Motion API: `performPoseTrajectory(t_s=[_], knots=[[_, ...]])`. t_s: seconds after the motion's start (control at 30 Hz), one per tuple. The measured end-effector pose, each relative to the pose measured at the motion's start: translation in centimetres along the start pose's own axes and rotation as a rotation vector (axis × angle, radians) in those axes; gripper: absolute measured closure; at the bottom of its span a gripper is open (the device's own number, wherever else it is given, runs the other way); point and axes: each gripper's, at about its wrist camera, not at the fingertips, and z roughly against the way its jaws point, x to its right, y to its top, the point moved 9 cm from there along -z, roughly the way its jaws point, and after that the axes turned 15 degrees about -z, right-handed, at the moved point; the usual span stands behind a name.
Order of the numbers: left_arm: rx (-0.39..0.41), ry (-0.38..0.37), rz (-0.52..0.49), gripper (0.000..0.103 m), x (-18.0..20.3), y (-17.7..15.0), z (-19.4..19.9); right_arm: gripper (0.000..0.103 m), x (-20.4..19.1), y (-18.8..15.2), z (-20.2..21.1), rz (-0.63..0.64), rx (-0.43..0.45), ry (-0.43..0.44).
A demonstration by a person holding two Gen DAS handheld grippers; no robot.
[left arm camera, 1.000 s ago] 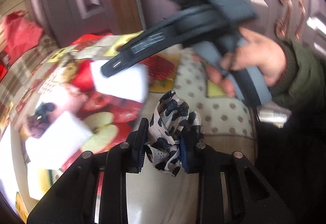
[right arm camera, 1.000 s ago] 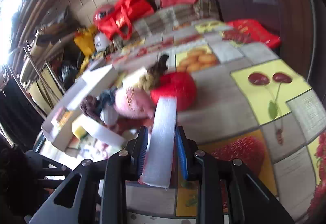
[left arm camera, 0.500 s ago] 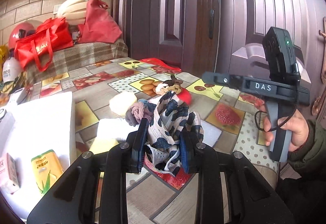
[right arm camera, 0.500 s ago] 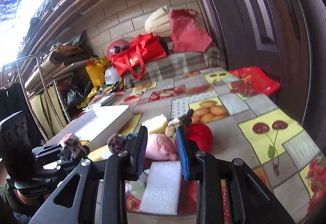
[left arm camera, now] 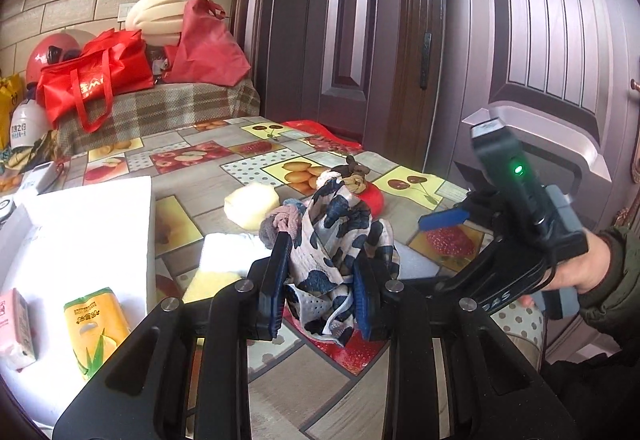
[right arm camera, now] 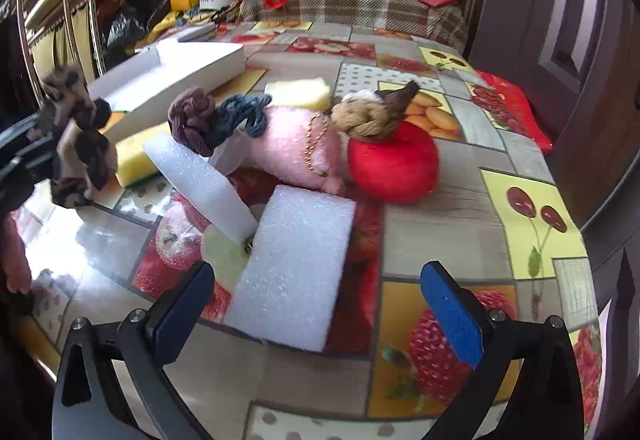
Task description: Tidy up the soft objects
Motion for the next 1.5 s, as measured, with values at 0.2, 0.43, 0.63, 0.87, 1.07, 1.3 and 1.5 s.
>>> performPoseTrajectory(t_s=[0.2,0.43,0.63,0.87,1.07,1.3,1.5], knots=[[0.007,0.021,0.014,0.077,-0.5,0.0,0.4,0.053,0.6,-0.1,-1.2,-0.027,-0.045,0.005],[0.044,0.115,0.026,0.076,-2.1,0.1,1.6,0.053,2.9,2.0,6.0,-0.238,0.225,0.167],[0.051,0.249,0.018,0.076,-4.2,-0.4,3.2,0.053,-3.7,4.1,9.7,-0.119,0.451,0.298],[0.027,0.39,0.021,0.076,-7.9,-2.1,5.2,0.053,-9.1,5.0,6.0,-0.063,0.45,0.331],[0.017,0.471,0.089,0.076,-12.1,-3.8,6.9,0.053,-12.2,5.0,5.3,0.008,0.443,0.342],[-0.013,0.542,0.132,0.076,-16.0,-5.6,8.3,0.053,-15.3,5.3,3.5,0.028,0.403,0.365],[-0.025,0.624,0.25,0.076,-20.9,-7.9,10.4,0.053,-18.3,5.2,2.3,0.096,0.385,0.366]])
